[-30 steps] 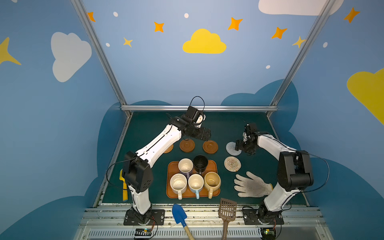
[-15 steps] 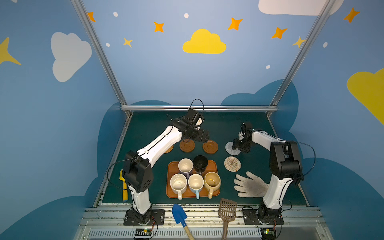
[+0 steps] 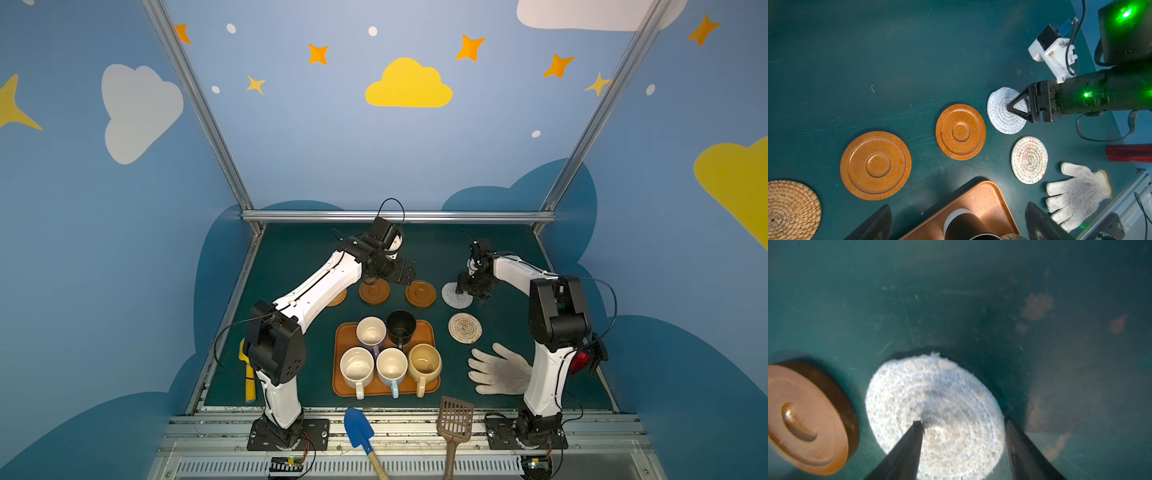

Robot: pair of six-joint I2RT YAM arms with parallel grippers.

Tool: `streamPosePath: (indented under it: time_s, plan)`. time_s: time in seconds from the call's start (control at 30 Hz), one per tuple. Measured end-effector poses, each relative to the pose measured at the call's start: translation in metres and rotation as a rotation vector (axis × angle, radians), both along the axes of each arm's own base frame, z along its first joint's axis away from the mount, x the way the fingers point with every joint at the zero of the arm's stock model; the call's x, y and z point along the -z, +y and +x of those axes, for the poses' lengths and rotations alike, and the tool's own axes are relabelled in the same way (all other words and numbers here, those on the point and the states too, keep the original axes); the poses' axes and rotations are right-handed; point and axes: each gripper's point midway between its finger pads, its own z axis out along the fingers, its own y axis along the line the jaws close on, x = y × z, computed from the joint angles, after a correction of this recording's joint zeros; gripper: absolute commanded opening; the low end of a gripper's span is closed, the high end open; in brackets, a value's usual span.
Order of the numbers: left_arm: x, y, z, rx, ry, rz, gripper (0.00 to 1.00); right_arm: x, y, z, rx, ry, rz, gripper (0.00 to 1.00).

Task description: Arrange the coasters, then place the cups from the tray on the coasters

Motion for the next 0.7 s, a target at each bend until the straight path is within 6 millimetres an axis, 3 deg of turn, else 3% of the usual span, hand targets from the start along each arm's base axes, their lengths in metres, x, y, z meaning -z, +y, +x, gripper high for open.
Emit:
streamPosePath:
  time_s: [0.33,0.43,0.53,0.7]
  plan:
    - [-0.011,0.006,0.001,-0.013,-0.021,-0.011,1.00,0.000,-0.007,0.017,0.017,-0.012,-0.065,0.60]
    - [-0.011,0.007,0.000,-0.014,-0.021,-0.011,1.00,0.000,-0.007,0.020,0.012,-0.013,-0.069,0.65]
    - [-0.012,0.007,0.000,-0.014,-0.022,-0.011,1.00,-0.001,-0.006,0.020,0.004,-0.017,-0.070,0.71]
    - [-0.014,0.007,0.000,-0.014,-0.026,-0.013,1.00,-0.014,-0.007,0.014,0.004,-0.032,-0.065,0.71]
